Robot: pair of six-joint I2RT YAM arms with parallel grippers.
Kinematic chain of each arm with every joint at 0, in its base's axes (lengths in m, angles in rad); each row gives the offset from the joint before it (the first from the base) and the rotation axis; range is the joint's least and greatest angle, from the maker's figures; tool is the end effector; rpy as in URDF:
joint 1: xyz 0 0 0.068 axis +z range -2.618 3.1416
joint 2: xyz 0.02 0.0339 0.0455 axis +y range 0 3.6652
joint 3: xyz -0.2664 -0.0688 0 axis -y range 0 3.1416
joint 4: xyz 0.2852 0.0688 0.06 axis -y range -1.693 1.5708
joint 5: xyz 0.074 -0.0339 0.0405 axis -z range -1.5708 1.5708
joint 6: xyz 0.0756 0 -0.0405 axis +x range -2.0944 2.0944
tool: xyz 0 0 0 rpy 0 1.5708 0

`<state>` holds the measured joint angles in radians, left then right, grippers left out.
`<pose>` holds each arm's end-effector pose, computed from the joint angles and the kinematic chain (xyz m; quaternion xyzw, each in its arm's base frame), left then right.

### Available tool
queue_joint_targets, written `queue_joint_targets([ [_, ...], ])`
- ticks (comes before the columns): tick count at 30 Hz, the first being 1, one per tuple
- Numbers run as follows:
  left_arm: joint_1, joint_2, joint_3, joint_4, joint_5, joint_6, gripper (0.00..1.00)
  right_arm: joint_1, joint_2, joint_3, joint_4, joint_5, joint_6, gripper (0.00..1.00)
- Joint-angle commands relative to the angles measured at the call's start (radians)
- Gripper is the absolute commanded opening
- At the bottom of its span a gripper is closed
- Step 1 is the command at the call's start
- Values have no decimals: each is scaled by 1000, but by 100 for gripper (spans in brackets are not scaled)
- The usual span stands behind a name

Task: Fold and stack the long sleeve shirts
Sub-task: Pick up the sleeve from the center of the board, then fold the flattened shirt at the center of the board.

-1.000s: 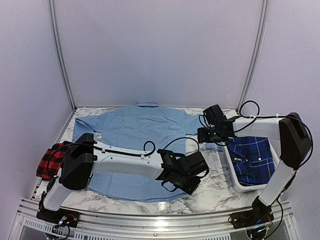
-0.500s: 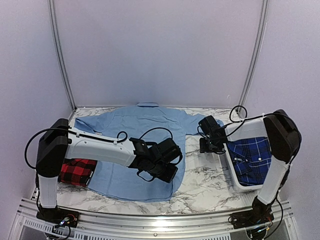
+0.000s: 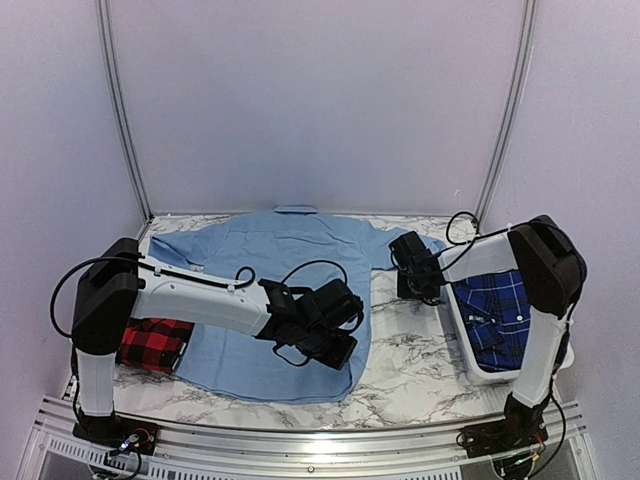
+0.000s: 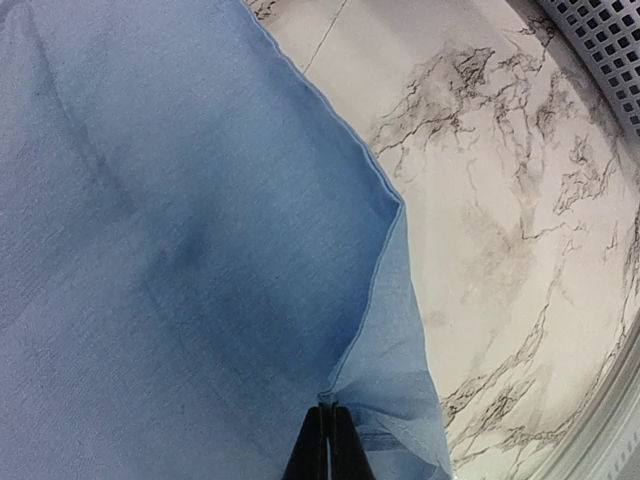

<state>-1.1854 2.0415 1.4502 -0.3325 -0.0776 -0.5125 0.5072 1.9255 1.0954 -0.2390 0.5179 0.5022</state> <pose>0.1938 -0.4621 0.1226 0.3011 0.8984 -0.2141 0.2375 0.3822 0.1696 0.0709 0.0612 0.9366 -0.1011 0.3300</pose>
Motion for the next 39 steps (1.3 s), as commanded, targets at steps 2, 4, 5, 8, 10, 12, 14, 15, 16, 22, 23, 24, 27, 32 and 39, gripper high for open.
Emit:
queue_joint_targets([
  [2, 7, -41, -1, 23, 25, 9, 0, 5, 48, -29, 19, -57, 24, 22],
  [4, 7, -42, -1, 24, 33, 8, 0, 9, 44, -23, 16, -65, 19, 11],
  [5, 6, -42, 1, 24, 38, 8, 0, 10, 40, -12, 9, -63, 13, 5],
  [8, 6, -40, 9, 24, 58, 11, 0, 11, 20, 47, -23, -50, -20, 0],
  [10, 6, -40, 19, 22, 61, 13, 0, 11, 7, 92, -43, -37, -47, 0],
  [12, 6, -40, 26, 22, 59, 16, 0, 11, -3, 144, -64, -23, -77, 0],
  [14, 6, -41, 31, 22, 59, 15, 0, 11, -9, 200, -84, -15, -105, 0],
  [15, 6, -41, 32, 21, 61, 13, 0, 11, -9, 231, -94, -9, -119, 0],
  [16, 6, -42, 34, 21, 64, 11, 0, 11, -12, 257, -102, -6, -132, 0],
  [22, 3, -41, 40, 22, 110, 15, 0, 11, 13, 417, -157, 54, -223, 0],
  [23, 1, -39, 45, 22, 124, 21, 0, 11, 19, 448, -167, 68, -237, 0],
  [24, -3, -37, 53, 24, 135, 30, 0, 11, 23, 477, -175, 82, -251, 0],
  [27, -18, -18, 93, 26, 184, 54, 0, 3, 24, 564, -190, 118, -295, 0],
  [32, -36, 57, 194, 28, 252, 59, 0, -65, 8, 669, -181, 119, -345, 0],
  [39, -63, 178, 354, 27, 321, 38, 0, -179, -37, 700, -126, 68, -381, 0],
])
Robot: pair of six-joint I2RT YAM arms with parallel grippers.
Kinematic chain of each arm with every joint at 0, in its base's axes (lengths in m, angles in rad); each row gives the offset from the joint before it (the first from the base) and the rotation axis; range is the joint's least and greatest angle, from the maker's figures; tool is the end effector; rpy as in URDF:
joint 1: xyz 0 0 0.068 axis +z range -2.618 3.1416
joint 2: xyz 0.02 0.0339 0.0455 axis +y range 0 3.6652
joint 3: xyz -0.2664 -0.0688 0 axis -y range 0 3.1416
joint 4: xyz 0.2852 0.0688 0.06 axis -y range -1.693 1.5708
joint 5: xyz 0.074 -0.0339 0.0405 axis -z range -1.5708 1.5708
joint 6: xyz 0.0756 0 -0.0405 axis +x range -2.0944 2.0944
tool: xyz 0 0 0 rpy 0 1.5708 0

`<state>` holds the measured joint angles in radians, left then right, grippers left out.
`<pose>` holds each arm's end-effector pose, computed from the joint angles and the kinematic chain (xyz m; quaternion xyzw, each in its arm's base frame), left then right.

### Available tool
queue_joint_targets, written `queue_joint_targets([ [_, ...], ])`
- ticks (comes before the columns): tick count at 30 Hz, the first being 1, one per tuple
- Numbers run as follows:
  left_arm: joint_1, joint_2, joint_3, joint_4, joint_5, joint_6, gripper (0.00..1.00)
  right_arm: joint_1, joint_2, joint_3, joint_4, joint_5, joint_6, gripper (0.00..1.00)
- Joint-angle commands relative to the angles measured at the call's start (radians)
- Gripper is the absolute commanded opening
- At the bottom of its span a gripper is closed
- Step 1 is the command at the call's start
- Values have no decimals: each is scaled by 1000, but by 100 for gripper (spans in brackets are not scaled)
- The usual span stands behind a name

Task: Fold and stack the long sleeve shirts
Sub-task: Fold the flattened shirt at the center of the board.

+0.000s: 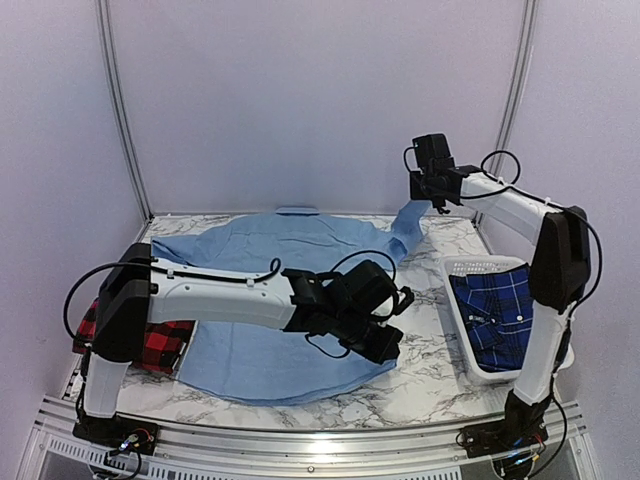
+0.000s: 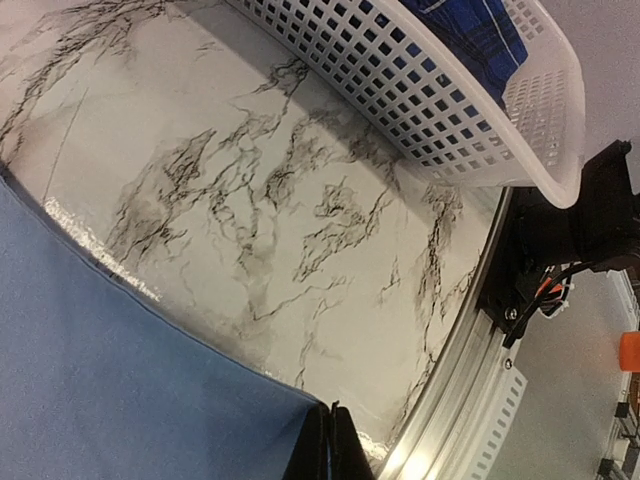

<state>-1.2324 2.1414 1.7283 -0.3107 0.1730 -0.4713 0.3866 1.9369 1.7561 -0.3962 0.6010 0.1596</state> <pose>0.1738 -0.5330 0.1798 0.3703 0.8301 -0.3600 0.2104 0.4987 0.1568 0.2956 0.0451 0.8503 -0.1277 0.5086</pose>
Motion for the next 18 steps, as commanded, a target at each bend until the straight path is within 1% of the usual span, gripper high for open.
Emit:
queue_joint_targets([
  [1, -19, 94, 100, 5, 80, -7, 0, -73, -53, 42, 36, -20, -41, 0],
  [8, -35, 205, 266, -4, 141, -37, 0, -183, -115, 22, 83, -57, -29, 0],
  [10, -41, 241, 314, -8, 162, -43, 0, -205, -140, 13, 110, -65, -27, 0],
  [14, -54, 295, 388, -25, 184, -46, 0, -223, -161, 49, 117, -79, -14, 0],
  [16, -54, 299, 386, -30, 182, -44, 0, -223, -164, 65, 115, -133, -9, 0],
  [18, -53, 283, 366, -31, 155, -43, 0, -214, -181, 43, 142, -219, -11, 0],
])
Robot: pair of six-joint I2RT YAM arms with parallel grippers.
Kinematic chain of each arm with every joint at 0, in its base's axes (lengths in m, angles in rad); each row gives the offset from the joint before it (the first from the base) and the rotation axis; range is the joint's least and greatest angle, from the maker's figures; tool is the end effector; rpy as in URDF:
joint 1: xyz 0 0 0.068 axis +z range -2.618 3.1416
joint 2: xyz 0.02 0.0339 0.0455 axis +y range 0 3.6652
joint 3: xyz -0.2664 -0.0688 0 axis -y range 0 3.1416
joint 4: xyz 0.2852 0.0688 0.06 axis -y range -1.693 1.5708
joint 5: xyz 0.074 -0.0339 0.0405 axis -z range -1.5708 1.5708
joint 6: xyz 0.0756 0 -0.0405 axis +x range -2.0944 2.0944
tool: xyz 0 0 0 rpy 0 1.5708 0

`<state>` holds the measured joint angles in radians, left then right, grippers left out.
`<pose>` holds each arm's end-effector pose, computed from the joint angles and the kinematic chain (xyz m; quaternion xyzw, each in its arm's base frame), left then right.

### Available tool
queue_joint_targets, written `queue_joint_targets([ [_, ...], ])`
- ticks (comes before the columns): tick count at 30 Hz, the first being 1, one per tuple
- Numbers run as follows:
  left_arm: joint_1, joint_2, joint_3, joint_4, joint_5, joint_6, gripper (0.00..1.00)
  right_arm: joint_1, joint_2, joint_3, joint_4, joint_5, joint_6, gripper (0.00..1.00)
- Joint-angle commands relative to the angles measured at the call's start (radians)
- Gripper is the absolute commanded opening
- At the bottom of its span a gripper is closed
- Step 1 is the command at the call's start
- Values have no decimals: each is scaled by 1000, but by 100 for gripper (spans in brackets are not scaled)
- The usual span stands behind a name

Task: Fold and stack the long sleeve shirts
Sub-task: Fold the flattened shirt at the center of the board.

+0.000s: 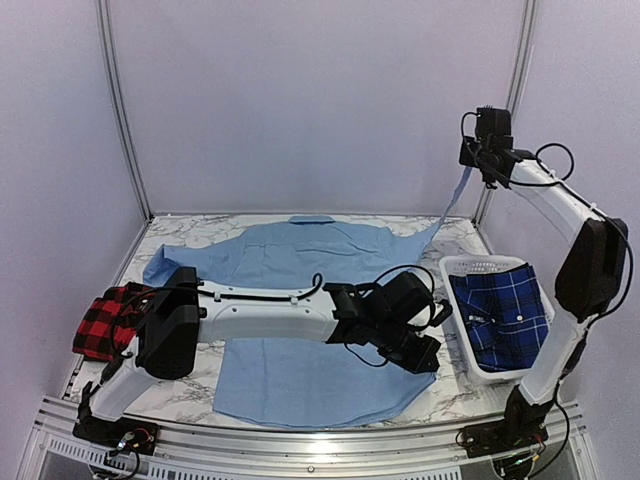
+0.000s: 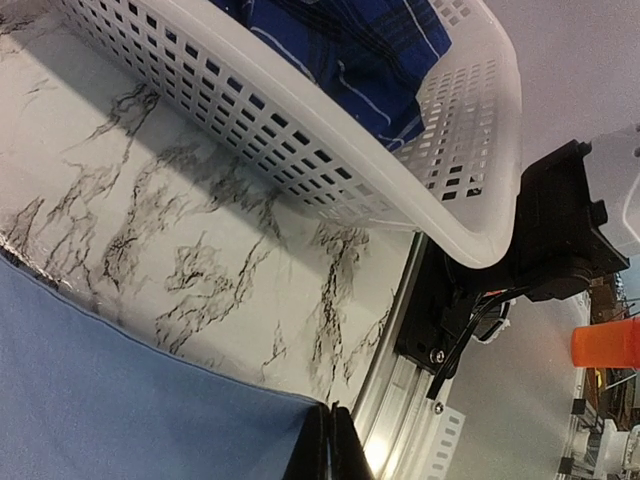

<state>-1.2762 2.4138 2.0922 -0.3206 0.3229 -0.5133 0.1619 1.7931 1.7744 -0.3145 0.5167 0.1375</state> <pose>0.1585 -0.6052 0.1702 0.3953 0.7923 -0.4347 0.1644 0.4966 0.0433 0.3823 0.1386 0.7893 -0.1221 0.5856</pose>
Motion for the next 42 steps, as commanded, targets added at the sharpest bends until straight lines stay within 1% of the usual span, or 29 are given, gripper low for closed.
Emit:
queue_joint_targets([
  [1, -8, 1, -10, -21, -11, -2, 0, 23, -47, 2, 86, -178, 1, 0],
  [4, -3, -36, -58, -20, -69, -13, 0, 63, -74, -62, 155, -334, -19, 0],
  [7, 7, -85, -140, -14, -142, -43, 0, 119, -61, -73, 188, -466, -22, 0],
  [13, 24, -219, -351, 61, -260, -101, 0, 274, 0, -9, 221, -557, -32, 0],
  [20, 29, -369, -576, 112, -369, -164, 0, 395, 94, 93, 272, -641, -4, 0],
  [24, 30, -439, -680, 139, -397, -186, 0, 449, 149, 134, 307, -650, 11, 0],
  [32, 29, -534, -790, 137, -393, -166, 0, 525, 245, 253, 370, -592, 22, 0],
  [38, 29, -532, -765, 109, -389, -102, 0, 539, 258, 280, 388, -559, 16, 0],
  [42, 29, -505, -732, 93, -410, -19, 0, 539, 251, 278, 380, -545, -7, 0],
])
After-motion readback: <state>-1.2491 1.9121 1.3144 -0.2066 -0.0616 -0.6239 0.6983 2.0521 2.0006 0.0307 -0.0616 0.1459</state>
